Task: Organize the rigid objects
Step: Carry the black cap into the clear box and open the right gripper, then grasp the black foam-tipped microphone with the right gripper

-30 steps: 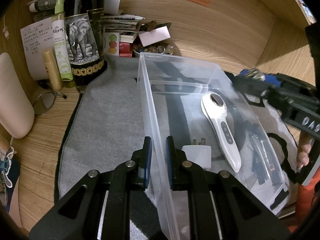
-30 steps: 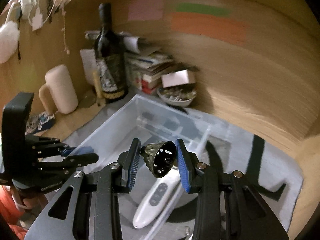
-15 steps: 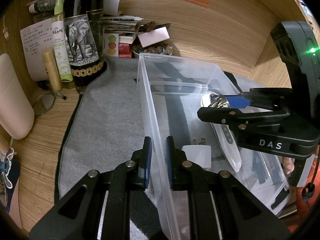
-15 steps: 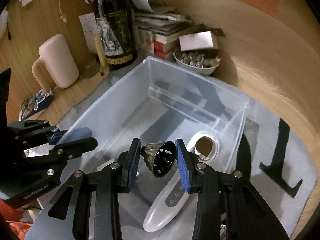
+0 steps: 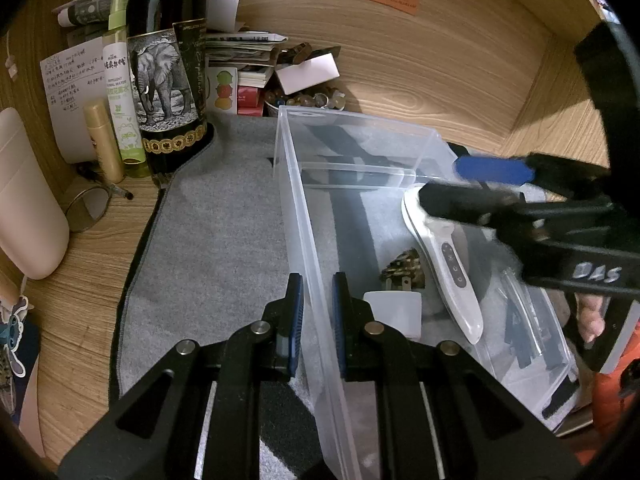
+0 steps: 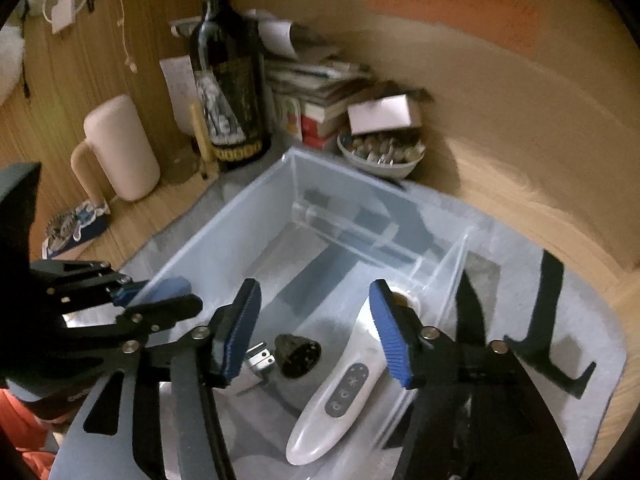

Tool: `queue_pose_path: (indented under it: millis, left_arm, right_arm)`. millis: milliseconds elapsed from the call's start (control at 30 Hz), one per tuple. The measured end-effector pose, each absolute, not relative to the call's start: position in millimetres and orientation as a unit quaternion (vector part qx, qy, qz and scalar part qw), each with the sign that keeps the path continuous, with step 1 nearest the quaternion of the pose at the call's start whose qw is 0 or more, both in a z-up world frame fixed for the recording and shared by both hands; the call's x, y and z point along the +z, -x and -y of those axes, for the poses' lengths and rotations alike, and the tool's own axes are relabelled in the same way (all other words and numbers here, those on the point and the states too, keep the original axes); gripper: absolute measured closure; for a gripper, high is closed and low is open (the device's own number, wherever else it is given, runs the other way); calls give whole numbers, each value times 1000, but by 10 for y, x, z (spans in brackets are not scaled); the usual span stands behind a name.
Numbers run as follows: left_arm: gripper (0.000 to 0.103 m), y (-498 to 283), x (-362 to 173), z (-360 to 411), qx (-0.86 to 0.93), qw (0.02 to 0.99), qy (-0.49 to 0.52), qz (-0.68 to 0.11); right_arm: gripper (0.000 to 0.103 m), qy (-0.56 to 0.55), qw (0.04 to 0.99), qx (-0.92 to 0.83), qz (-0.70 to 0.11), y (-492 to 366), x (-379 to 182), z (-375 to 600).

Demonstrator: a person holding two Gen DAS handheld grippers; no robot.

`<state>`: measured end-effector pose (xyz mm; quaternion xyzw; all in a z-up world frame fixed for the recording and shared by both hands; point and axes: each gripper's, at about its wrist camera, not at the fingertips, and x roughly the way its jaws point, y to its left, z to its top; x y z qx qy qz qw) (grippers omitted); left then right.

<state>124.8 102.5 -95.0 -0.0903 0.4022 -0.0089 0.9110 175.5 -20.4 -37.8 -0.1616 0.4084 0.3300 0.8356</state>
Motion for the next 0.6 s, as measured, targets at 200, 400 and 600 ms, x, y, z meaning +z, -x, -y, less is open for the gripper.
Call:
queue_pose_path:
  millis: [200,400,600]
  left_arm:
    - [91,-1247,-949,-1024,-9,911,90,-402]
    - [91,-1244,-949,-1023,-8,911,87,-402]
    - [91,-1244,-950,-1018,-7,911,85,-402]
  right_arm:
    - [24,152,868,305,-361,-1690,-131,421]
    - [19,136,892,269,-337,-1640,71,765]
    - [19,125,909,210,-338,-1586,81,1198]
